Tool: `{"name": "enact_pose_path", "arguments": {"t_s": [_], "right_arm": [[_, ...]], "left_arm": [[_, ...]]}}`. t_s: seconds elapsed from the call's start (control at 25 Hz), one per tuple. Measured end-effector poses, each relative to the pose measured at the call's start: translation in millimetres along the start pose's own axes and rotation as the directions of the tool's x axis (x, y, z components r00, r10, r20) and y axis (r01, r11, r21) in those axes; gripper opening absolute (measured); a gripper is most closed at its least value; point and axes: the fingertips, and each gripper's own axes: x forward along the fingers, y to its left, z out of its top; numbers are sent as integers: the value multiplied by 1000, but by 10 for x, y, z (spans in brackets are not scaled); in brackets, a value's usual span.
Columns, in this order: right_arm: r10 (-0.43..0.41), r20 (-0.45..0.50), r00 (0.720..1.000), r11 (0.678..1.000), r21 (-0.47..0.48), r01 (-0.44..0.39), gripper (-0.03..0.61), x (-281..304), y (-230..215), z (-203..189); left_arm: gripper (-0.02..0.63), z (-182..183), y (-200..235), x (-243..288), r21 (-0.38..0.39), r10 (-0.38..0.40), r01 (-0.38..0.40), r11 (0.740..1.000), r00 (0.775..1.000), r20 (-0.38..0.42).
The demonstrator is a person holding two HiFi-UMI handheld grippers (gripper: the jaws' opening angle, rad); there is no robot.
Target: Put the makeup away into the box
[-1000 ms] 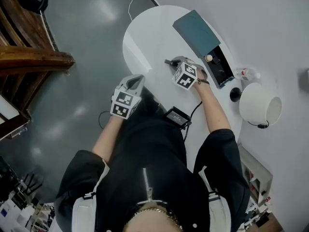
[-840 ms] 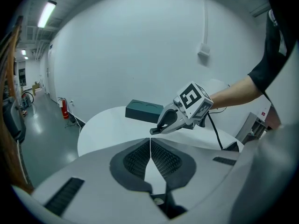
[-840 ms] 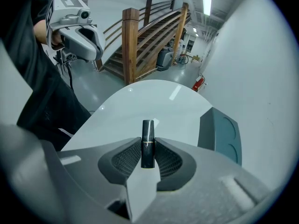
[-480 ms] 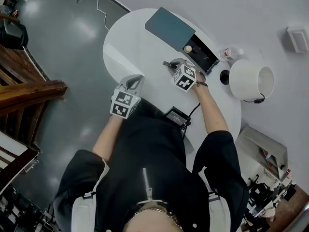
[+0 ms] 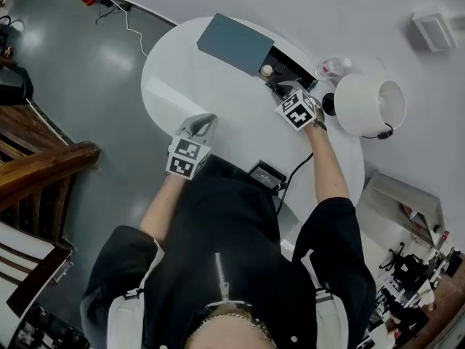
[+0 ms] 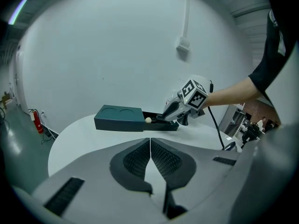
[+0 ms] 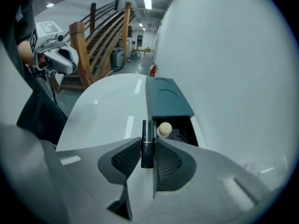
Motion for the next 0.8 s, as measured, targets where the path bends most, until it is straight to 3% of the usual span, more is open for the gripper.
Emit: {"name": "enact_pose_path", "arguments": {"t_s": [0.16, 0.36, 0.8], "right_arm": [[-51, -10, 999, 996, 72, 51, 87, -43, -299, -150], [-82, -50, 995, 994, 62, 85, 87, 42, -515, -268], [34, -159, 987, 999, 18, -32, 87, 445, -602, -470]], "left_arm": [[15, -29, 34, 39, 5, -3, 3, 1000, 1000, -14], [15, -55, 119, 67, -1, 6, -6, 1000, 999, -37], [15, -42, 362, 147, -30, 42, -45, 999, 997, -66]]}}
